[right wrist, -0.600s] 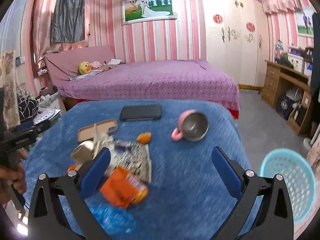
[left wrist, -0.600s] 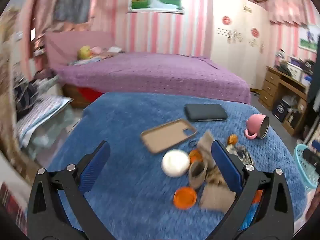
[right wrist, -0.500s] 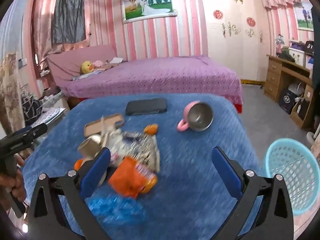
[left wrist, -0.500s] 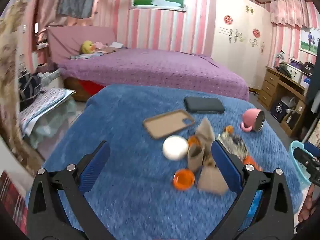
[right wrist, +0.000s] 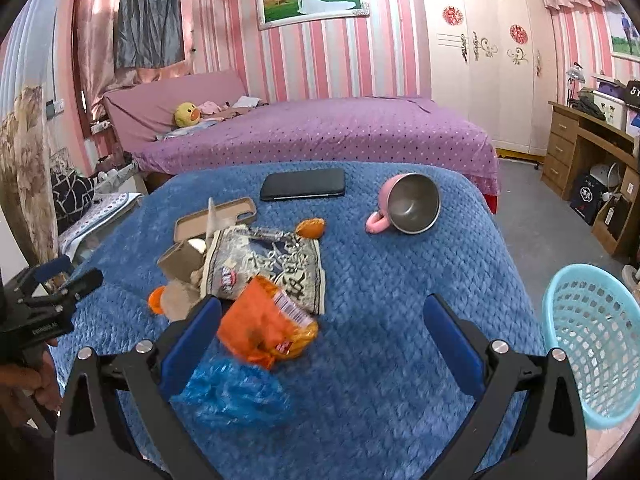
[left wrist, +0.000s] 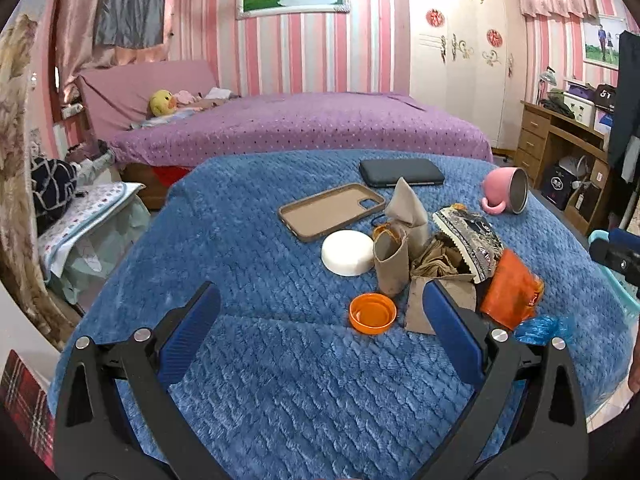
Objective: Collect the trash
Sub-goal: 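Reach the right tool to the blue plastic bag and grasp it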
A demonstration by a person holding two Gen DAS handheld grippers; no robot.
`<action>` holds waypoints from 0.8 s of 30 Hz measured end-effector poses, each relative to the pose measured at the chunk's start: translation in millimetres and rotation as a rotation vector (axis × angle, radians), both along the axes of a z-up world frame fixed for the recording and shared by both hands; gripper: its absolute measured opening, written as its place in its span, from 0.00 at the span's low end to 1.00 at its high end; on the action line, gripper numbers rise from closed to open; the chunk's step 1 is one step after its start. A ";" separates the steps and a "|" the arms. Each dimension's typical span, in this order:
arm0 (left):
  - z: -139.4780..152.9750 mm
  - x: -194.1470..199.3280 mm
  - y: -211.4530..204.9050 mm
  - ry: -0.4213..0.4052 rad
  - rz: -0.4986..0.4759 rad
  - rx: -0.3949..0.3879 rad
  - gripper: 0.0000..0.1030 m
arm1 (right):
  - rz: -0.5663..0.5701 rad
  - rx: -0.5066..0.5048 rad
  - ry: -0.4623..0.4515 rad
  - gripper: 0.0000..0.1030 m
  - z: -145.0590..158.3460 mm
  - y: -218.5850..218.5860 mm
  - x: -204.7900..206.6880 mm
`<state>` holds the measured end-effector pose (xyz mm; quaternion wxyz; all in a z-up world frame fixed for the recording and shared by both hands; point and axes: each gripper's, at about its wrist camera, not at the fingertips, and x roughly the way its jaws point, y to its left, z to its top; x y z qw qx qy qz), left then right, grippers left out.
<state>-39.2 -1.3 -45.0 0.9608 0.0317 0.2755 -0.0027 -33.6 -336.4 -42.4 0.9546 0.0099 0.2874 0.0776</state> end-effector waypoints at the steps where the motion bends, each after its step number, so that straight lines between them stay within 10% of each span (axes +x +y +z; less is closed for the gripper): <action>1: -0.7 2.3 2.0 0.004 0.011 -0.005 0.95 | 0.002 -0.004 0.003 0.96 -0.7 -1.2 2.7; 24: -2.2 4.2 -11.3 0.046 0.029 0.003 0.95 | 0.031 0.064 0.007 0.96 7.1 -16.4 -10.7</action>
